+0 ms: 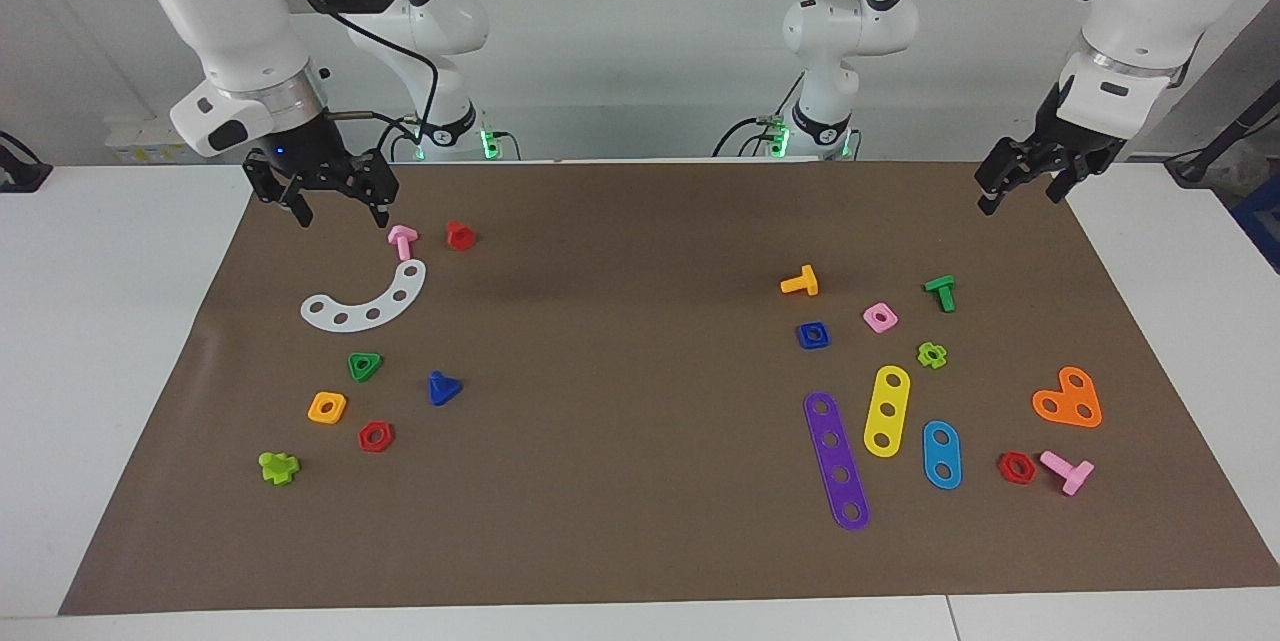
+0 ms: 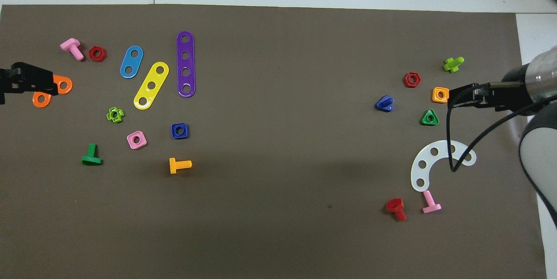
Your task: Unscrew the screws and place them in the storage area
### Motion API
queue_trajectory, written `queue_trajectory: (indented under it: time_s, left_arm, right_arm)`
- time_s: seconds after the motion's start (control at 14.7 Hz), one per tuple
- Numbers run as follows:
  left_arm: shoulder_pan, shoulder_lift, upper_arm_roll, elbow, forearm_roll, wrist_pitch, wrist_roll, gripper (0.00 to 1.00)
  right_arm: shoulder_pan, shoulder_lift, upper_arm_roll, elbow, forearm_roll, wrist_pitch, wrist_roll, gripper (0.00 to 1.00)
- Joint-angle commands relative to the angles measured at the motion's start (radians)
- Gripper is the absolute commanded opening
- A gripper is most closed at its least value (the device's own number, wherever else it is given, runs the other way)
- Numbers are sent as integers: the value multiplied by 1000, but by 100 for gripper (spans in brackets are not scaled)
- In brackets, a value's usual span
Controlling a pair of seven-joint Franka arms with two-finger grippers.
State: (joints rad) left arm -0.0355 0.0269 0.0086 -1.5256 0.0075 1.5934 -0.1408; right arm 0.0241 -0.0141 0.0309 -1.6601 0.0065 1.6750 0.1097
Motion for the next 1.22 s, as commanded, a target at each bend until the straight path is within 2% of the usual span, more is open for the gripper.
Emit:
queue_trajectory:
  time_s: [0.0,1.16]
  left_arm:
    - [8,-30,-6,-34,9,10,3,100]
    - [8,-30,-6,-34,9,11,3,100]
  right_arm:
    - [4,17,6,34,-16,-35,-27,99]
    - [5,2,9,0,-26,-38,-21,99]
